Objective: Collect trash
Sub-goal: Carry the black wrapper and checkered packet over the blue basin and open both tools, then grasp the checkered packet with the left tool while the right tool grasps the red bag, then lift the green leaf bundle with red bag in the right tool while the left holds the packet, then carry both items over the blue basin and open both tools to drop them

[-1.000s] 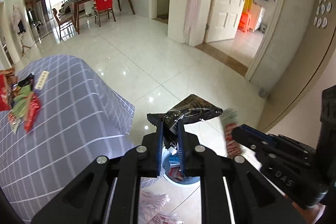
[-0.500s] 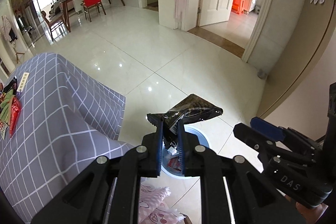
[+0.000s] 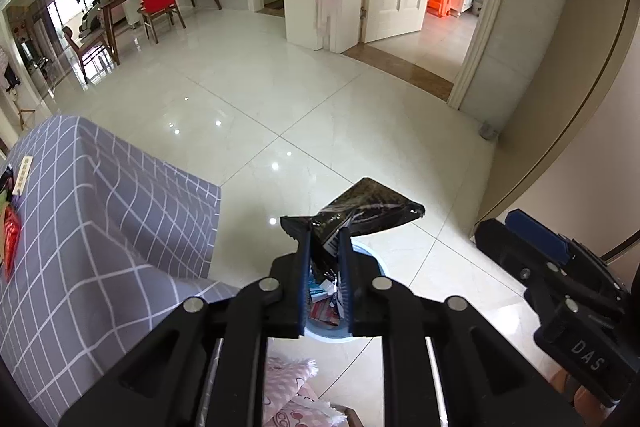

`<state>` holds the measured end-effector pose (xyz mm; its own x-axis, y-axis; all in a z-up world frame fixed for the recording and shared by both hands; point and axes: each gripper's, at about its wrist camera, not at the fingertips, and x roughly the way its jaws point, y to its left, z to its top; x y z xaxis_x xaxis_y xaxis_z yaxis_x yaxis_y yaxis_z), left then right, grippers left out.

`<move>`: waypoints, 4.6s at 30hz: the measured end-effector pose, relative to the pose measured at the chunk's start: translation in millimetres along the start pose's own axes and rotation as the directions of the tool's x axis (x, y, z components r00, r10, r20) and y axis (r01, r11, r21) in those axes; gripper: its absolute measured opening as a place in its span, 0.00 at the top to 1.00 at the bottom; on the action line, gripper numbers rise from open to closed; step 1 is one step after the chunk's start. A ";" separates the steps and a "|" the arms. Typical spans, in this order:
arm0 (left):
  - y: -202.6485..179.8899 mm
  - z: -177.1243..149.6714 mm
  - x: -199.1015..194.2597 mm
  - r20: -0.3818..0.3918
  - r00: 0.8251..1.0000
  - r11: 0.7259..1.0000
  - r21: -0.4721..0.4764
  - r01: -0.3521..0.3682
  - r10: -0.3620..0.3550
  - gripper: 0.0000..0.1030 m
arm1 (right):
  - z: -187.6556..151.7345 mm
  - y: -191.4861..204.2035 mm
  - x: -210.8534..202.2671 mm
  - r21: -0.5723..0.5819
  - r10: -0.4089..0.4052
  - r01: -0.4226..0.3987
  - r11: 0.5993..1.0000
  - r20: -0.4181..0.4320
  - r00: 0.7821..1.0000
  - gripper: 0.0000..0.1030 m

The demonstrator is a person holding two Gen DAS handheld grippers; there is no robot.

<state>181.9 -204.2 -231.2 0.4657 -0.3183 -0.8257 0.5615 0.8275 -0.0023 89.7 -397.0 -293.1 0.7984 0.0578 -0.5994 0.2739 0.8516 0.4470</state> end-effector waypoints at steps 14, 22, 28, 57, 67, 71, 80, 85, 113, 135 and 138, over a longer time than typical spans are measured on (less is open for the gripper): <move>12.3 1.0 -12.9 0.052 0.998 0.998 -0.054 -0.037 0.040 0.13 | 0.0 -4.6 -6.1 0.025 -0.015 0.015 1.000 0.018 1.000 0.47; 46.7 -10.1 -50.2 0.100 0.991 0.991 -0.112 -0.079 0.090 0.13 | -2.3 37.9 1.7 -0.035 0.036 -0.037 0.999 -0.011 0.999 0.46; 104.2 -23.5 -87.9 0.135 0.977 0.969 -0.205 -0.138 0.168 0.13 | -2.9 98.6 13.5 -0.120 0.108 -0.113 0.986 -0.046 0.993 0.46; 379.6 -82.8 -91.3 -0.003 0.954 0.768 -0.592 -0.244 0.300 0.32 | -33.4 359.7 156.0 -0.503 0.085 -0.240 0.830 -0.311 0.947 0.46; 390.3 -89.8 -92.1 0.001 0.946 0.774 -0.574 -0.265 0.325 0.83 | -44.6 386.9 174.6 -0.559 0.042 -0.225 0.798 -0.320 0.946 0.45; 390.8 -98.8 -98.9 0.010 0.950 0.779 -0.575 -0.249 0.311 0.90 | -51.4 400.1 177.9 -0.604 0.020 -0.210 0.769 -0.306 0.952 0.45; 382.9 -129.9 -126.2 0.034 0.964 0.781 -0.594 -0.194 0.265 0.95 | -55.1 390.4 165.8 -0.611 0.034 -0.238 0.755 -0.326 0.945 0.73; 363.9 -135.0 -137.2 0.050 0.967 0.795 -0.580 -0.175 0.250 0.95 | -54.6 366.1 148.0 -0.550 0.067 -0.271 0.790 -0.361 0.930 0.73; 354.0 -104.5 -163.7 0.116 0.950 0.806 -0.565 -0.177 0.290 0.95 | -22.1 406.7 158.8 -0.542 0.252 -0.420 0.728 -0.358 0.899 0.83; 153.5 -20.0 -148.5 0.240 0.970 0.963 -0.266 0.037 0.029 0.95 | 52.5 183.3 10.3 -0.274 0.296 -0.307 0.911 -0.081 0.952 0.82; 117.8 -13.8 -117.9 0.203 0.979 0.975 -0.208 0.076 -0.033 0.95 | 42.0 138.6 15.3 -0.221 0.222 -0.236 0.946 -0.086 0.971 0.82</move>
<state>183.7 -62.8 -141.9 0.5761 -0.4328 -0.6934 0.4405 0.8790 -0.1826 162.4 -300.0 -212.4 0.7900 0.2899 -0.5402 -0.0473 0.9073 0.4177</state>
